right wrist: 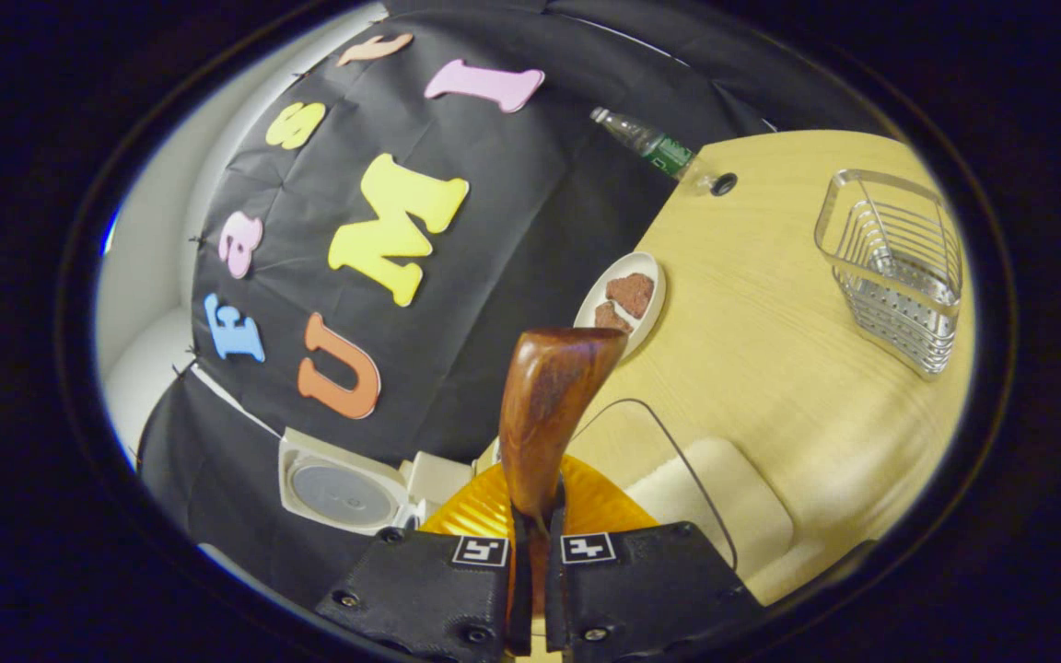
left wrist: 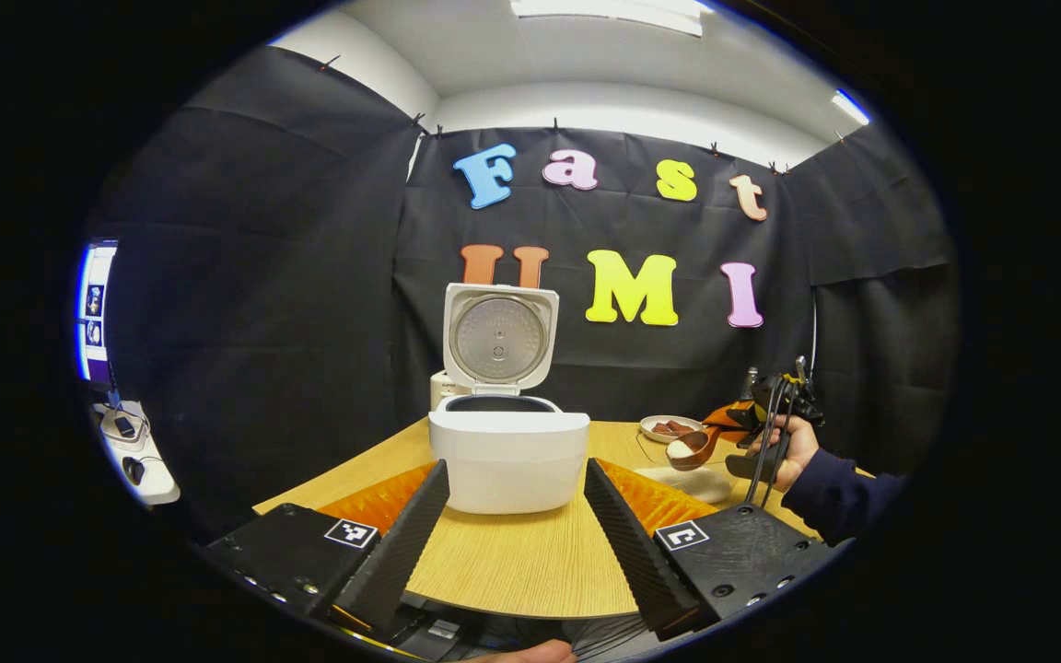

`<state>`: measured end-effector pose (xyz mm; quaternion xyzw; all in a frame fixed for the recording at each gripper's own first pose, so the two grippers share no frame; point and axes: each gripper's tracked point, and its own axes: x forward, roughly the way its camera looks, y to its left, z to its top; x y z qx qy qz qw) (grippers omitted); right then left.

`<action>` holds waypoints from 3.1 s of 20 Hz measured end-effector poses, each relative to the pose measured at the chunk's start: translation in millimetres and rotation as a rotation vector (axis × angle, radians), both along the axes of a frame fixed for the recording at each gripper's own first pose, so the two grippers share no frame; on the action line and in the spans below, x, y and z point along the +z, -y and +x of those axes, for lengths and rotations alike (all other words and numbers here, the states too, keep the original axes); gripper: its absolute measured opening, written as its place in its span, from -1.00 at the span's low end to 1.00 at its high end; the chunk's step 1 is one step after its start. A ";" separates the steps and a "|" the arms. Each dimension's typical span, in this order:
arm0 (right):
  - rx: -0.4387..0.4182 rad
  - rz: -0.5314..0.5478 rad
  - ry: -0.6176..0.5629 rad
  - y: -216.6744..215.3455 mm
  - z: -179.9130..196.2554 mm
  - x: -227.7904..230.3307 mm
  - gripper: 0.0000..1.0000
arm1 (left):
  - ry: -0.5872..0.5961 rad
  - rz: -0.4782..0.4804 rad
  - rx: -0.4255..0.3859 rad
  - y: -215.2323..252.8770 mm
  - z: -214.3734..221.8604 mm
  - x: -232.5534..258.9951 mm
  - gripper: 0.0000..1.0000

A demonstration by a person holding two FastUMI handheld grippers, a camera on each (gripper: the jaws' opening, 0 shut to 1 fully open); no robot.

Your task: Close the left gripper, press the button to open the rice cooker; take a wooden spoon from the chopstick holder with the right hand, scoop a spoonful of rice and pour it into the rice cooker, then put the wooden spoon back into the chopstick holder.

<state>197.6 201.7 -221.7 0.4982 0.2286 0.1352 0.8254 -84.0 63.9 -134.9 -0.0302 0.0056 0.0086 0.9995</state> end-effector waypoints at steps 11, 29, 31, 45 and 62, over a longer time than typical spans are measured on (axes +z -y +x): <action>-0.012 0.446 -0.015 24.4 -4.4 95.5 -0.86 | 0.018 -0.003 -0.010 -0.3 0.8 9.8 0.88; 0.261 0.133 0.042 -224.2 41.4 118.6 -0.85 | 0.033 0.037 -0.085 -20.3 25.0 12.9 0.87; 0.293 0.066 0.093 -257.3 44.0 121.4 -0.85 | 0.021 0.034 -0.079 -28.4 27.5 5.9 0.87; 0.391 -0.788 0.692 -385.9 38.1 140.1 -0.83 | 0.018 0.060 -0.066 -39.8 16.7 4.9 0.90; 0.469 -1.020 1.025 -367.2 -29.1 153.5 -0.77 | 0.033 0.010 0.014 -37.0 8.2 37.0 0.89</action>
